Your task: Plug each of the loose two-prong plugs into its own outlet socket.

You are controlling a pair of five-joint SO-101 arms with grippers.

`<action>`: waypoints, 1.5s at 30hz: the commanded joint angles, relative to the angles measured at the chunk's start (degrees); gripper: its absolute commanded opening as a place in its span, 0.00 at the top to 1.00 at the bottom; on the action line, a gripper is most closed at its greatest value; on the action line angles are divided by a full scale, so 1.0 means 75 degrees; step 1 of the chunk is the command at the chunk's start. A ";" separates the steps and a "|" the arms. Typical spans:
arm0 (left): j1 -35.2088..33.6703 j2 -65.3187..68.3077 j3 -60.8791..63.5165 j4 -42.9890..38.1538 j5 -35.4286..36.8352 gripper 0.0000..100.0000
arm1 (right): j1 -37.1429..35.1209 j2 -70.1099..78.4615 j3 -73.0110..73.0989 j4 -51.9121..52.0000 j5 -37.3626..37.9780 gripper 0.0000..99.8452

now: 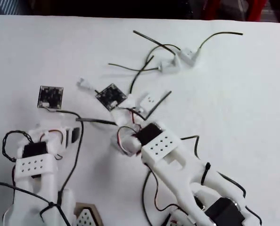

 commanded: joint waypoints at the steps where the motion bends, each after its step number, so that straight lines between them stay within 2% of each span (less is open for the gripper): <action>1: -0.0076 -0.0193 0.0000 -0.0152 -0.0035 0.72 | -0.0088 -0.0029 -0.0387 0.0006 -0.0094 0.98; 25: -0.0428 -0.0193 0.0012 -0.0152 -0.0035 0.72 | -0.0240 0.1061 -0.0445 -0.0533 -0.0152 0.98; 38: -0.0428 -0.0193 0.0012 -0.0152 -0.0035 0.72 | -0.0451 0.1459 -0.0305 -0.0697 -0.0985 0.98; 42: -0.0440 -0.0193 0.0012 -0.0152 -0.0035 0.72 | -0.0475 0.1471 0.0094 -0.0908 -0.0961 0.98; 45: -0.0440 -0.0193 0.0012 -0.0152 -0.0035 0.72 | -0.0475 0.1471 0.0410 -0.1143 -0.0539 0.98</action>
